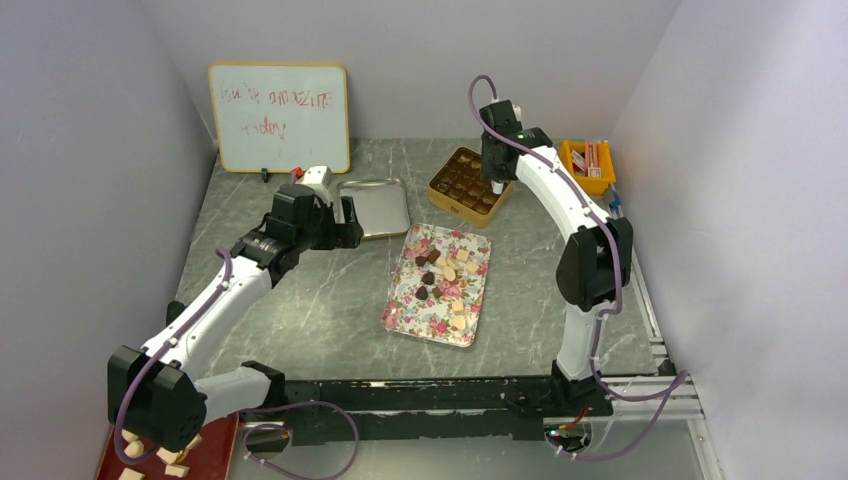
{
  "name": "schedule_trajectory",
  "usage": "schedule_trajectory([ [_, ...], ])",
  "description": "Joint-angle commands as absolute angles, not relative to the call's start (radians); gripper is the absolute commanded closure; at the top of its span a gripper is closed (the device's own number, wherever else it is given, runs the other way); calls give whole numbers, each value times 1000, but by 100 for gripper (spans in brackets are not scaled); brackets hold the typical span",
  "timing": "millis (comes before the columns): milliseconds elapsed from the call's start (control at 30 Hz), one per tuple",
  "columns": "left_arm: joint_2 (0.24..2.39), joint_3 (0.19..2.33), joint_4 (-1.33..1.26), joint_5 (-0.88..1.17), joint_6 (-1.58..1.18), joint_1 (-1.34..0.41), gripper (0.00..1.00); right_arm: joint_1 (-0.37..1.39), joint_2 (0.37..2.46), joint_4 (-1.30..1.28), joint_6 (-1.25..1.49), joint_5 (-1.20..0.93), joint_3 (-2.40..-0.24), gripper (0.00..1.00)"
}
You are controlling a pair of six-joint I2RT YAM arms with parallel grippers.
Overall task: Pack the chocolate
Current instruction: Place the fake chocolate in the packing box.
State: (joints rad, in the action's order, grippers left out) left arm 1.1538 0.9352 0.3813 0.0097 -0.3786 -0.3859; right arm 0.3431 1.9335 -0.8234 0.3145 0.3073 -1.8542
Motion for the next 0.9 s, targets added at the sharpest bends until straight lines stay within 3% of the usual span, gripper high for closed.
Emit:
schedule_trajectory([
  [0,1153,967,370,2,-361,-390,0,330,1945,-789,293,296,-1912,100],
  [200,1156,965,364,2,-367,-390,0,323,1951,-785,286,290,-1904,93],
  [367,1161,966,357,2,-373,-389,0,320,1948,-779,284,285,-1896,77],
  [867,1155,953,345,2,-400,-389,0,302,1945,-771,269,262,-1884,66],
])
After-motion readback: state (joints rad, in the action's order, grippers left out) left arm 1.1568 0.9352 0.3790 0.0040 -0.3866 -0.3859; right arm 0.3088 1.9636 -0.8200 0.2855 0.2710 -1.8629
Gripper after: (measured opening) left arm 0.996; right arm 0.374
